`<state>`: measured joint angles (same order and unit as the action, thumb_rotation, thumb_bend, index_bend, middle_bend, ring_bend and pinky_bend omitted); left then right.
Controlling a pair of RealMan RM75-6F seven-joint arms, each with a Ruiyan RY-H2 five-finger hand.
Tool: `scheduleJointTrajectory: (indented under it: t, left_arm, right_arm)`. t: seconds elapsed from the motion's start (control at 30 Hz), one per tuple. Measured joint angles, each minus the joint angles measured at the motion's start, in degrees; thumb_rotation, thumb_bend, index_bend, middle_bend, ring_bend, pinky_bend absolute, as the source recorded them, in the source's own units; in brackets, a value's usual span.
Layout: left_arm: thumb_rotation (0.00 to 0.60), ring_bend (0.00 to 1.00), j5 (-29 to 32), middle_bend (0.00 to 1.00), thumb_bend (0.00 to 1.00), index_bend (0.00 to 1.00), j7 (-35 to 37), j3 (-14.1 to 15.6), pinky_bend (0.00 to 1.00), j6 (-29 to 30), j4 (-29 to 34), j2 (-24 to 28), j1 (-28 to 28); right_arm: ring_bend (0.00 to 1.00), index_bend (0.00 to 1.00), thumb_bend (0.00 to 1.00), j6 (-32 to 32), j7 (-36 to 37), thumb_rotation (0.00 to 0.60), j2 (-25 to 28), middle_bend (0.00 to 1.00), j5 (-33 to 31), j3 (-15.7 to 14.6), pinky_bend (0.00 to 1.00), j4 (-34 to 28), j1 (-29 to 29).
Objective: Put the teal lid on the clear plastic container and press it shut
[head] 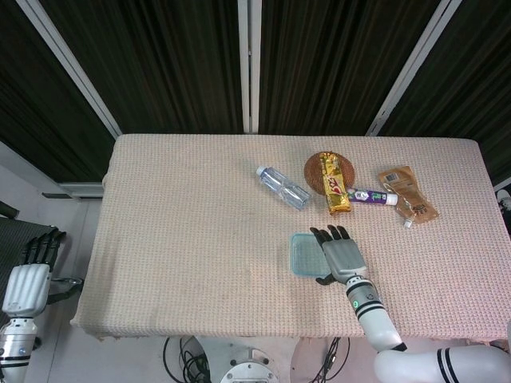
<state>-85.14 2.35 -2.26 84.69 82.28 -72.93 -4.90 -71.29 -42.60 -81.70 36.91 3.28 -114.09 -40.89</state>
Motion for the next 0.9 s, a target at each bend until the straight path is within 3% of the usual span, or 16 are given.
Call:
scheduleJointTrajectory:
  t: [0.23, 0.6, 0.9]
  left_arm:
    - [0.6, 0.0, -0.08, 0.0, 0.0, 0.04, 0.41, 0.01, 0.07, -0.14, -0.52, -0.27, -0.12]
    - [0.6, 0.0, -0.06, 0.0, 0.0, 0.04, 0.75, 0.03, 0.07, 0.04, -0.87, -0.55, -0.02]
    - [0.6, 0.0, -0.29, 0.0, 0.0, 0.04, 0.29, 0.01, 0.07, 0.37, -0.43, -0.34, 0.0]
  right_arm:
    - [0.0, 0.01, 0.06, -0.69, 0.11, 0.6, -0.16, 0.28, 0.65, -0.22, 0.0, -0.09, 0.43]
    - [0.0, 0.0, 0.0, 0.17, 1.57, 0.6, 0.25, 0.06, 2.83, -0.52, 0.0, -0.07, 1.01]
    - [0.0, 0.0, 0.0, 0.24, 2.32, 0.6, 1.26, 0.04, 6.85, -1.78, 0.0, -0.79, 1.87]
